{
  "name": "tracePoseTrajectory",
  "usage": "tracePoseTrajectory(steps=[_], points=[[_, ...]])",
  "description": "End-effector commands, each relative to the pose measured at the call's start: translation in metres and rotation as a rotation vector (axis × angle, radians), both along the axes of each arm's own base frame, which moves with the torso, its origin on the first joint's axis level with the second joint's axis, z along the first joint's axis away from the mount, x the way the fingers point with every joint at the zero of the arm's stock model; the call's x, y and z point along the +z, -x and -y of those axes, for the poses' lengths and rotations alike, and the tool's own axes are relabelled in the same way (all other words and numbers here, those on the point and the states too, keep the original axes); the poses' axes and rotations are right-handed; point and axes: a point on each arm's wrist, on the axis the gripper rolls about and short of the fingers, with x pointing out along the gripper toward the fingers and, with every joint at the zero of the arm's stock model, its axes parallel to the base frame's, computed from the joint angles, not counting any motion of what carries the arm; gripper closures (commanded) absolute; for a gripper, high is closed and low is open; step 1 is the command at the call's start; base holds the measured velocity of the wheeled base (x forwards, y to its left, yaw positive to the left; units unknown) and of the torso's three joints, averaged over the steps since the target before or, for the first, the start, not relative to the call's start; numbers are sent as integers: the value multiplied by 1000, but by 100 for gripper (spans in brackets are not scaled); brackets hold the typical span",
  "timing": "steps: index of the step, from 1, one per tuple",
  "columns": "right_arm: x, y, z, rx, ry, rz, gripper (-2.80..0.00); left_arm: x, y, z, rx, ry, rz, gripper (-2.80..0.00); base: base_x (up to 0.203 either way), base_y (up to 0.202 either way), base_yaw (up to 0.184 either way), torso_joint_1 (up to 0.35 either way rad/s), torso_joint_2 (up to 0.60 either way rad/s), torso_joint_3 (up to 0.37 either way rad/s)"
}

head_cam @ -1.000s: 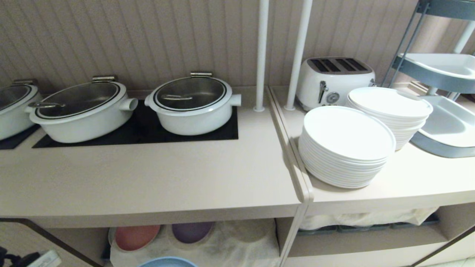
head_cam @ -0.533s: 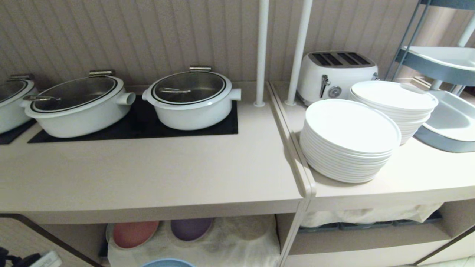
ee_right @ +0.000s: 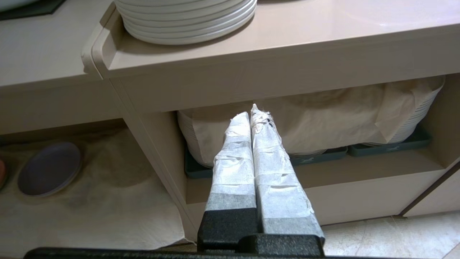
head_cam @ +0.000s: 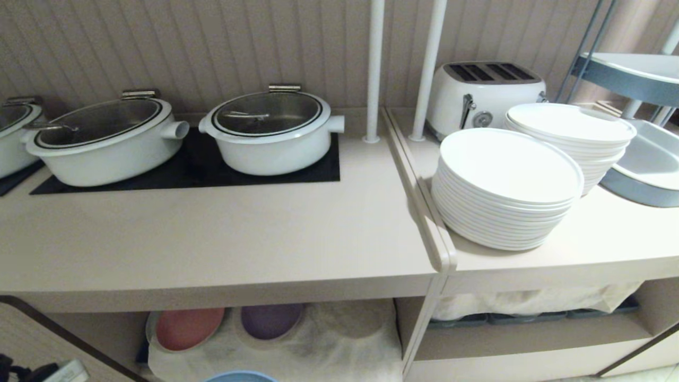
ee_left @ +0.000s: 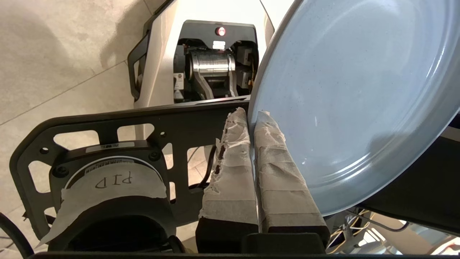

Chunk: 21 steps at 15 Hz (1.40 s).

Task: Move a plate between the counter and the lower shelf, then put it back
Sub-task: Put the plate in the cupboard

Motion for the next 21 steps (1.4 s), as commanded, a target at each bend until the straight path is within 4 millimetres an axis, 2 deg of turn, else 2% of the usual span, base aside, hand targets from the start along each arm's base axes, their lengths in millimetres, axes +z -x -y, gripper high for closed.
tracePoseTrajectory(steps=[1,10,21], points=[[0,0,0,0,0,1,0,0,0,0,1,2,-6,0,0,0,0,-147,316,163],[0,0,0,0,0,0,0,0,0,0,2,1,-3,0,0,0,0,-164,353,186],[0,0,0,0,0,1,0,0,0,0,3,0,-2,0,0,0,0,-240,529,287]])
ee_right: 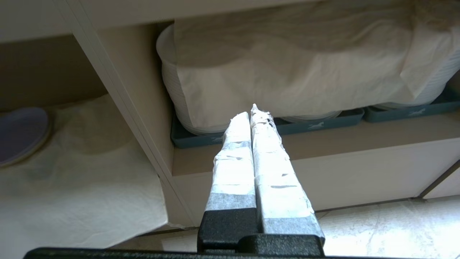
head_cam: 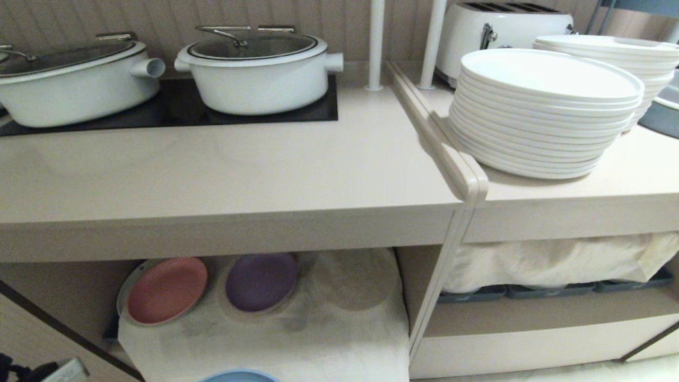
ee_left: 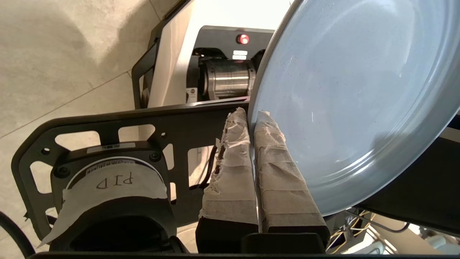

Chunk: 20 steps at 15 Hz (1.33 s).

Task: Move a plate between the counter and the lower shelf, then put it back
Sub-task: Put the plate in the cupboard

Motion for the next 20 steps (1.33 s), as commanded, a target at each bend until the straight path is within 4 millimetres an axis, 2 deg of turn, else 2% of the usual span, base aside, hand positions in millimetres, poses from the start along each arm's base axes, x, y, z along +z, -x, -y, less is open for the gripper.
tracePoseTrajectory(steps=[1,13,20], points=[[0,0,0,0,0,1,0,0,0,0,2,0,-4,0,0,0,0,-217,510,286],[0,0,0,0,0,-1,0,0,0,0,1,0,-3,0,0,0,0,-193,478,288],[0,0,0,0,-2,-1,0,-1,0,0,-1,1,-13,0,0,0,0,-122,400,283]])
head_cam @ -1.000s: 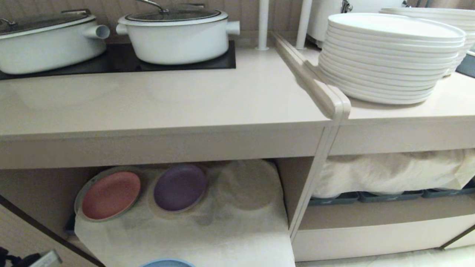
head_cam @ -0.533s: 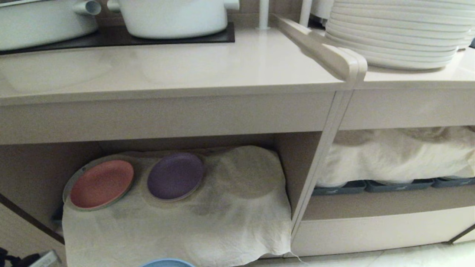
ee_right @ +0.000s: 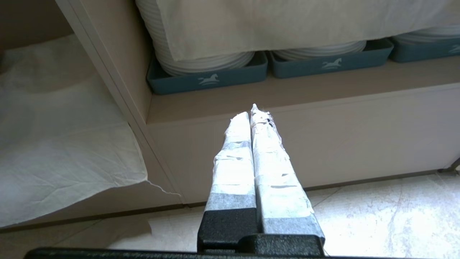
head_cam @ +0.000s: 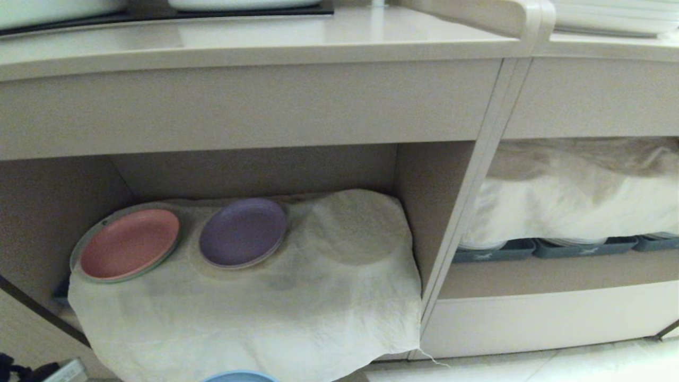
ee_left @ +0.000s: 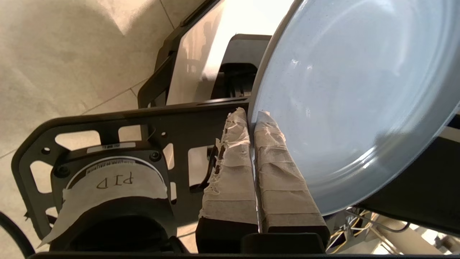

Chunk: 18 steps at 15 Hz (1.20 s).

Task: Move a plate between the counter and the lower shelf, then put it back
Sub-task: Put the plate in the cupboard

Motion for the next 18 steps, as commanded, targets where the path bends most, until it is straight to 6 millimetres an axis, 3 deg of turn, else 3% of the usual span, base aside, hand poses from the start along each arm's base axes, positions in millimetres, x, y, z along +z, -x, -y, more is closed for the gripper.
tracePoseTrajectory(steps=[1,12,18], points=[[0,0,0,0,-2,1,0,0,0,0,0,3,-7,0,0,0,0,-31,119,95],[0,0,0,0,-2,1,0,1,-1,0,0,4,-3,0,0,0,0,-2,9,7],[0,0,0,0,-2,1,0,4,-28,6,1,14,48,0,0,0,0,0,0,0]])
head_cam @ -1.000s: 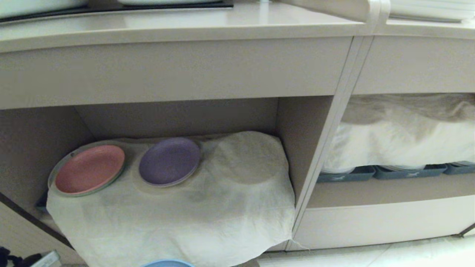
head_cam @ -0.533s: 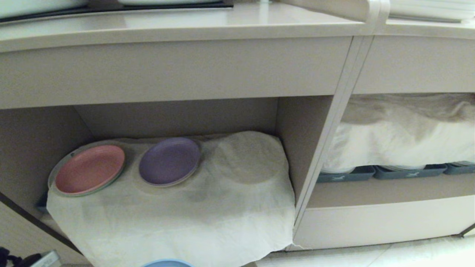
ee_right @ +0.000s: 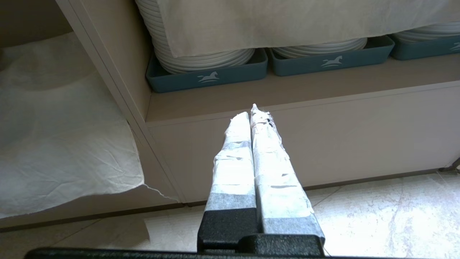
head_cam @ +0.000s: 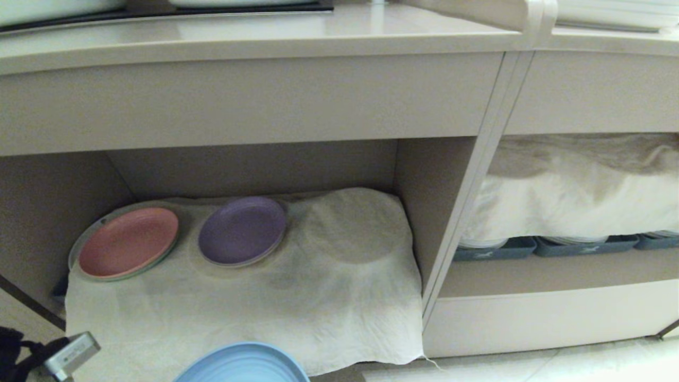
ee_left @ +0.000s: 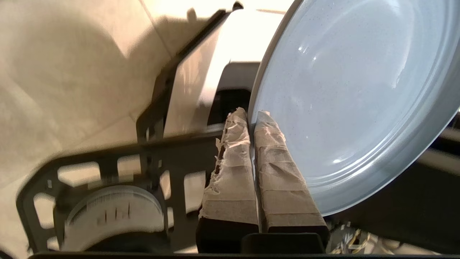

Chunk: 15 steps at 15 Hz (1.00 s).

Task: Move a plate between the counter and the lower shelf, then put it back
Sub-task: Put the plate in the cupboard

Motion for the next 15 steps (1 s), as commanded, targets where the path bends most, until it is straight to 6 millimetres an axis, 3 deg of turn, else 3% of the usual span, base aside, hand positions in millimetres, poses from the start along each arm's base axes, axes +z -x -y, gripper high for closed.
tracePoseTrajectory(steps=[1,10,15], points=[[0,0,0,0,-1,0,0,-1,-14,3,1,-5,-37,0,0,0,0,0,0,0],[0,0,0,0,1,0,0,-7,-77,16,3,-1,-29,0,0,0,0,0,0,0],[0,0,0,0,0,0,0,6,-104,37,23,53,-45,0,0,0,0,0,0,0]])
